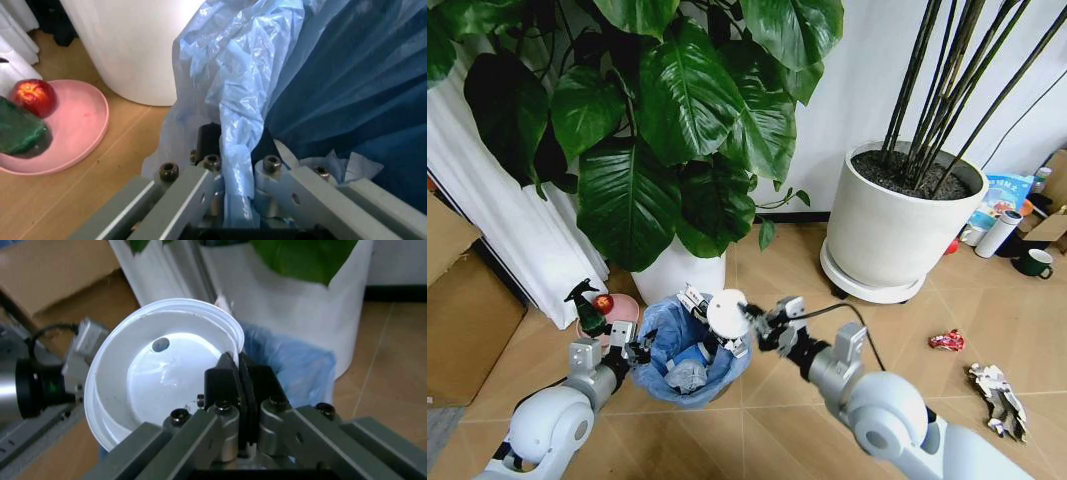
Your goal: Pick up the trash bin and place the garbage on the floor into it.
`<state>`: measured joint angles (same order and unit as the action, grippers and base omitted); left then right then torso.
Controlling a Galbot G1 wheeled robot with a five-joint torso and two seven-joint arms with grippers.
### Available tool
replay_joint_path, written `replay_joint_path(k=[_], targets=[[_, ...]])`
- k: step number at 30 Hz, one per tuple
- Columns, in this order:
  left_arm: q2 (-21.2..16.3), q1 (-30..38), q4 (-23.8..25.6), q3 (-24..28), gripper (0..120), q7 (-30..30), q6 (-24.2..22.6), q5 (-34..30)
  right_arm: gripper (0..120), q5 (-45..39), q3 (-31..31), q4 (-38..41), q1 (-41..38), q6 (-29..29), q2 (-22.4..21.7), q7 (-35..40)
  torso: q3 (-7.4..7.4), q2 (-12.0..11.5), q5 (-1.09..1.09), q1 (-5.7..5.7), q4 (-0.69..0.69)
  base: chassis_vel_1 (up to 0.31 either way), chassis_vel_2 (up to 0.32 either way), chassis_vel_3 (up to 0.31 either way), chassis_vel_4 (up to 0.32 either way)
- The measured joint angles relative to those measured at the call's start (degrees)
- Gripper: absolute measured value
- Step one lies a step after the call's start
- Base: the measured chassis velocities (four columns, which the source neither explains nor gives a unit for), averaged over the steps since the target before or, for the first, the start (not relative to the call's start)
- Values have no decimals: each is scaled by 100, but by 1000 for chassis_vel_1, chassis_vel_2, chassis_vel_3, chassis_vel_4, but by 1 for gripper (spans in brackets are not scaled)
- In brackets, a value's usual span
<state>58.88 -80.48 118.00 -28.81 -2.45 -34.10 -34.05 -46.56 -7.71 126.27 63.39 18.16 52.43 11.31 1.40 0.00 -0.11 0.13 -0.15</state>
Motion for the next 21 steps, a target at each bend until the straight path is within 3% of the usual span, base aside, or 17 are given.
replay_joint_path(k=[9, 13, 21], targets=[[-20, 3, 1, -9, 0, -4, -8, -17, 5, 259, -362, -283, -279, 55, 124, 70, 0, 0, 0, 0, 1, 0, 0, 0, 0], [-29, 17, 1, -16, 0, -4, -9, -25, 23, 305, -365, -339, -318, 58, 127, 77, 0, 0, 0, 0, 0, 0, 0, 0, 0], [-27, 38, -11, -16, 0, -4, -12, -30, 47, 306, -349, -383, -317, 55, 140, 85, 0, 0, 0, 0, 0, 0, 0, 0, 0]])
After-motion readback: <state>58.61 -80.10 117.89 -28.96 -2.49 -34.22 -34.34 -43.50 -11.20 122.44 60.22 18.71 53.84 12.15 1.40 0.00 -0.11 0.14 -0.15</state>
